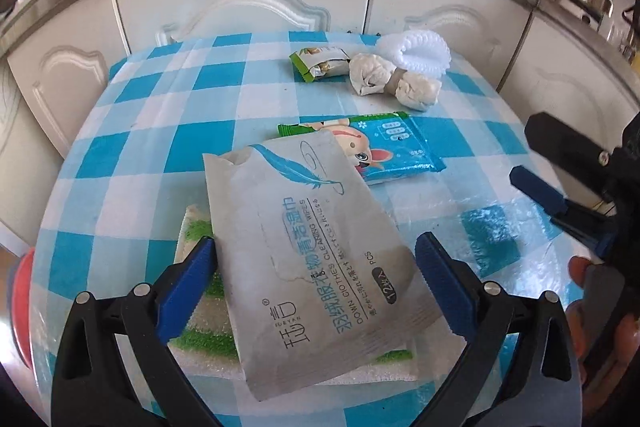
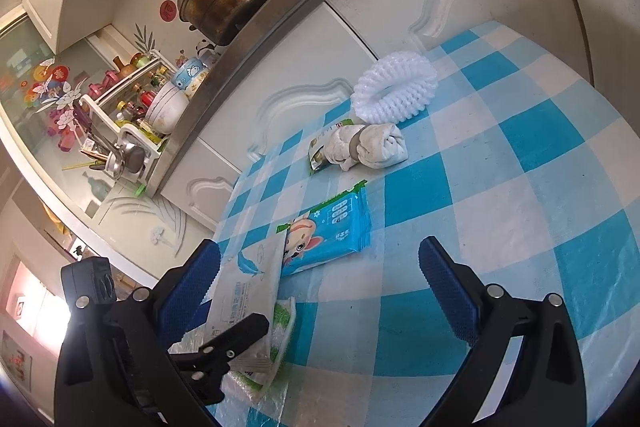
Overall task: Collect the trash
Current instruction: 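Grasp the white wipes packet with the left tool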
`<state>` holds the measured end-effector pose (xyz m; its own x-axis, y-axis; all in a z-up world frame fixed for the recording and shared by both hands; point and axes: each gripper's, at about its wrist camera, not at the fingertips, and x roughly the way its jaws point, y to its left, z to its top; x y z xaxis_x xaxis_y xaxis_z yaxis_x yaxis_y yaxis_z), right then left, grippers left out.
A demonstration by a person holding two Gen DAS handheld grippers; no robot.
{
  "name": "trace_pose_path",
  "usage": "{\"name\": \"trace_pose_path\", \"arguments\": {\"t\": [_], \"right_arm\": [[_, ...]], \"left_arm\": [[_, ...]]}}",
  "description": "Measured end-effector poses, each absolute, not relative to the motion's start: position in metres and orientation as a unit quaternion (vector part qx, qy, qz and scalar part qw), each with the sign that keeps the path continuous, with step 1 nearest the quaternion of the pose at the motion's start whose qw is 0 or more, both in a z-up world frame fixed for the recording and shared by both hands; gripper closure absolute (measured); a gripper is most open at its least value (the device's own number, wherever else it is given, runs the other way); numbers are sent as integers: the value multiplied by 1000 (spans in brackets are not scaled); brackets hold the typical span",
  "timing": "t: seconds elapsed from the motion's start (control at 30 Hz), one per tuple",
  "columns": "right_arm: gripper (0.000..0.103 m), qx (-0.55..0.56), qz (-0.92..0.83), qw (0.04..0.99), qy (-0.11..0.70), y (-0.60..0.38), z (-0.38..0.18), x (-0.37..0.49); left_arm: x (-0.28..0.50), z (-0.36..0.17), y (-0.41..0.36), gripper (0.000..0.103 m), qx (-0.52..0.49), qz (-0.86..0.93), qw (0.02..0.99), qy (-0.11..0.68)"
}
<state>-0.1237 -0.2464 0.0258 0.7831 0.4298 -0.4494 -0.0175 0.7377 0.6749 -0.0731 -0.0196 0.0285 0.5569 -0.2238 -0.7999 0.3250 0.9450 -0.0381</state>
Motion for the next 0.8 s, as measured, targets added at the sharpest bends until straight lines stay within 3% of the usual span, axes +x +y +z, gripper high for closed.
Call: {"name": "trace_pose_path", "arguments": {"t": [0.53,0.8], "right_arm": [[5,339,134,877,313,-242,23,-121],[5,344,137,870,324,-242,16,-118]], "left_arm": [[-64,17,-48,4,140,-125,872,452],[-62,21,-35,11,97,-133,883,440]]}}
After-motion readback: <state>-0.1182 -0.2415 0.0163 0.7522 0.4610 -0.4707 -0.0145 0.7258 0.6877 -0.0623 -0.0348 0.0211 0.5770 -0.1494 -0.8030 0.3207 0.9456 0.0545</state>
